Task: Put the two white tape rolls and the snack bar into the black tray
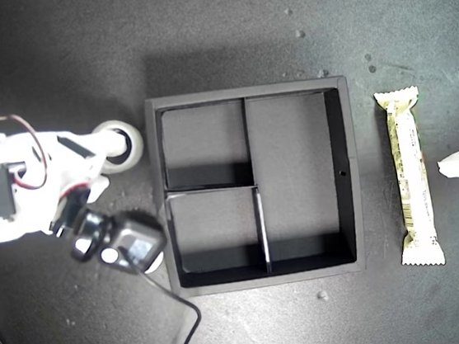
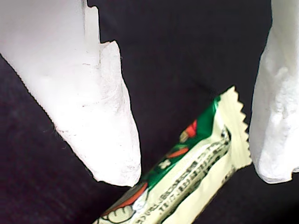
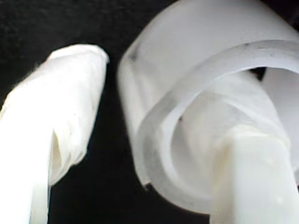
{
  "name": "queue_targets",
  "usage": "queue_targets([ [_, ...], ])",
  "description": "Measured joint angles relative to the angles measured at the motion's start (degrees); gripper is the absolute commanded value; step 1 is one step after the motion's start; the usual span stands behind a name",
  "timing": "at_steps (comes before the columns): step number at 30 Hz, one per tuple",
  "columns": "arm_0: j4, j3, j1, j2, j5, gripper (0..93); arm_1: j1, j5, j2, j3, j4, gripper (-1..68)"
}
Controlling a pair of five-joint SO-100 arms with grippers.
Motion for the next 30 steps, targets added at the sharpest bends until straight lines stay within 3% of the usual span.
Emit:
queue_targets([
  [5,5.19,-1.14,-0.88,1.85,0.35,1.0,-2.29,0.0,-13.36,-8.0,2.9,21.2],
  [10,16.26,-6.24,0.35,9.23,0.35,0.6,-3.43,-11.69,-25.31,-12.92,5.1,22.1],
  [18,31.64,-22.41,2.46,13.8,2.72,0.4,-2.55,-18.02,-38.94,-14.24,0.09,21.3],
  [24,37.97,-38.85,2.99,3.43,5.01,0.4,-1.85,-18.9,-46.58,-17.75,-2.11,9.4],
  [30,42.45,-52.29,2.99,-9.67,6.59,0.4,-3.52,-18.46,-47.29,-20.13,-1.85,4.4],
])
